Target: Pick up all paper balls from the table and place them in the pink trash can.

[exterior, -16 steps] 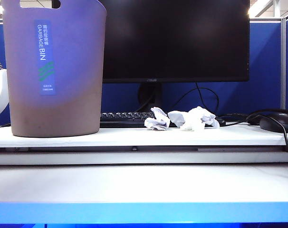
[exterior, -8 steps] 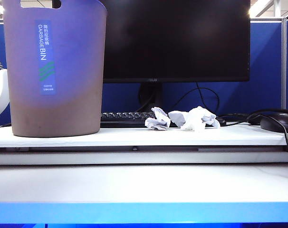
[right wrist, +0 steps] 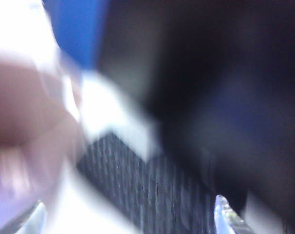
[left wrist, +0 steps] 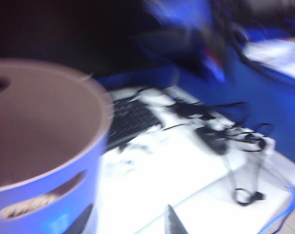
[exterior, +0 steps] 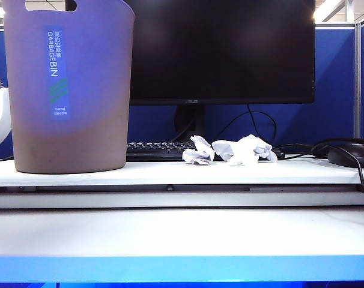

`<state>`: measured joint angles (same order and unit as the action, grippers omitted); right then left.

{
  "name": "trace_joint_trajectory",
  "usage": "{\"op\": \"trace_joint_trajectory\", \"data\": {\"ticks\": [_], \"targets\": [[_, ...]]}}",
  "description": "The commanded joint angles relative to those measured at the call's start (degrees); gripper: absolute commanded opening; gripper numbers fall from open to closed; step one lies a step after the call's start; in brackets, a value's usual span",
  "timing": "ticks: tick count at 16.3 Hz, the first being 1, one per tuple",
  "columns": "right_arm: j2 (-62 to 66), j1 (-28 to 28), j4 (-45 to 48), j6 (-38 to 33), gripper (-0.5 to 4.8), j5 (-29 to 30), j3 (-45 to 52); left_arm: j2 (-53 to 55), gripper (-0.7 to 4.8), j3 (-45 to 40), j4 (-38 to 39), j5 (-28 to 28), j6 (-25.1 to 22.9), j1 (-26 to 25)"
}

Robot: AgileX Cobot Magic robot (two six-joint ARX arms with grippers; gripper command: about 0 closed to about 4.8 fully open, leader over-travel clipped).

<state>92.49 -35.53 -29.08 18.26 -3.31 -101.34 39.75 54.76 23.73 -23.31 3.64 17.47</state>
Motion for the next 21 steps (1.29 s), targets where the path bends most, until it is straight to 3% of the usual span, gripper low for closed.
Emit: {"op": "trace_joint_trajectory", "data": {"ticks": [1,4,7,14,15,17,18,19,21], "targets": [[4.1,2.4,-8.6,-0.7,4.79,-0.7,3.6,3.2,1.83,0.1,-0.2,-1.1,1.7,0.7],[10.9,3.5,-8.0,-0.7,4.79,-0.6,5.5,6.9,1.83,0.1,-0.2,-6.5,3.1,2.8],[19.1,3.8,-4.9,-0.6,4.79,-0.6,5.4,7.4,1.83,0.1,-0.3,-5.3,3.1,7.1],[25.2,3.8,-0.3,-0.6,4.79,-4.5,5.4,7.4,1.83,0.1,1.4,-2.1,3.9,7.1],[25.4,3.9,0.2,-0.6,4.55,-4.7,5.4,7.4,1.83,0.1,1.7,-1.5,3.8,7.1],[25.5,4.1,0.6,-0.6,1.57,-4.5,5.4,7.4,1.83,0.1,1.9,-1.3,3.9,7.1],[25.5,4.2,0.7,-0.6,0.69,-4.5,5.4,7.4,1.83,0.1,1.9,-1.3,3.9,7.1],[25.5,4.2,0.6,-0.6,-0.03,-4.5,5.4,7.4,1.83,0.1,1.9,-1.3,3.9,7.1],[24.5,4.2,-0.6,-0.6,-0.05,-4.5,5.0,7.3,1.83,0.2,1.5,-0.7,3.9,7.1]]}}
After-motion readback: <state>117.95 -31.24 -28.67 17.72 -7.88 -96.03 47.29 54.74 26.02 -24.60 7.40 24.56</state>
